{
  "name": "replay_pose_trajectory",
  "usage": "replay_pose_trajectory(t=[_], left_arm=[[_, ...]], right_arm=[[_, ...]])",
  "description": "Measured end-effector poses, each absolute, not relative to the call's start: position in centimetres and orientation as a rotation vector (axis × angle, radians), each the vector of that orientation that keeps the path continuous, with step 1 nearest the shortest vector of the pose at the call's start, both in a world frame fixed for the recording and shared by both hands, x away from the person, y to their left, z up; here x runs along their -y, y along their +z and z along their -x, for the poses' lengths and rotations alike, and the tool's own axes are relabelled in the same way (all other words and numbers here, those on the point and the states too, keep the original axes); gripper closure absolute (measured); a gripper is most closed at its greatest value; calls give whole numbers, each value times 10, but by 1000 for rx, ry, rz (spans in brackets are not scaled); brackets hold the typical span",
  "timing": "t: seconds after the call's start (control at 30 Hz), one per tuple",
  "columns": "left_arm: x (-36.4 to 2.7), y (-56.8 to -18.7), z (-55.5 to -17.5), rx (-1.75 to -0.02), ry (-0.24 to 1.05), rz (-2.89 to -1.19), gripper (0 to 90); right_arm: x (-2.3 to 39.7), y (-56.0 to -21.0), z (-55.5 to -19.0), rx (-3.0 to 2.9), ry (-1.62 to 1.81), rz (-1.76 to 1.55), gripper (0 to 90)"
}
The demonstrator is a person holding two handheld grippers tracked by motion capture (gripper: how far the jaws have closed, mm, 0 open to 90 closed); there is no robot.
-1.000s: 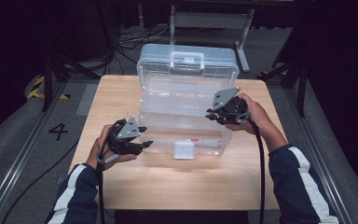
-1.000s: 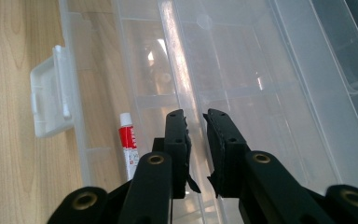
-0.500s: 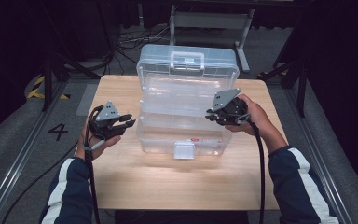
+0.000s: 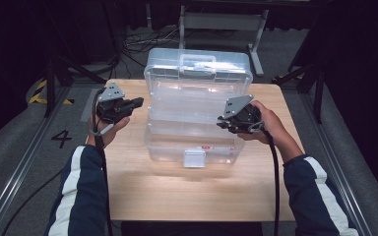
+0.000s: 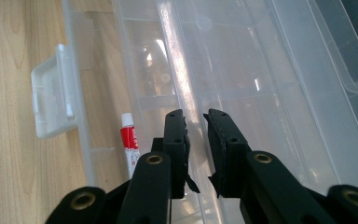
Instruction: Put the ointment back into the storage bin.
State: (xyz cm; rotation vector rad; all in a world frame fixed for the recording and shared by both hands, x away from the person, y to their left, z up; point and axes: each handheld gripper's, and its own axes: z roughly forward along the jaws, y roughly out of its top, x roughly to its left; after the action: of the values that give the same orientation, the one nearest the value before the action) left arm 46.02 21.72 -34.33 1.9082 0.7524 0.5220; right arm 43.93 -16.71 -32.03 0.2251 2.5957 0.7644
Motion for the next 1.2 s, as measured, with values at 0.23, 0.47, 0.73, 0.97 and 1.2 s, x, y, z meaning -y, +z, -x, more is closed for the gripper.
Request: replay_pose_trajectory(t=[0.23,0.47,0.73,0.97,1.2], left_arm=[[-201,-328,-463,-745,551,-1866,900],[-193,-314,-470,-740,555,-1853,900],[-189,-312,-473,-741,559,-1855,900],[-192,-313,-469,-730,548,-1857,900],[-195,-313,-464,-713,539,-1870,900]], right_arm=[[169,-323,-438,-2597,794,-233,782],[172,-325,-438,-2594,824,-243,781],[172,-328,-433,-2601,820,-233,781],[175,-333,-428,-2582,837,-242,778],[178,-337,-423,-2546,862,-268,767]])
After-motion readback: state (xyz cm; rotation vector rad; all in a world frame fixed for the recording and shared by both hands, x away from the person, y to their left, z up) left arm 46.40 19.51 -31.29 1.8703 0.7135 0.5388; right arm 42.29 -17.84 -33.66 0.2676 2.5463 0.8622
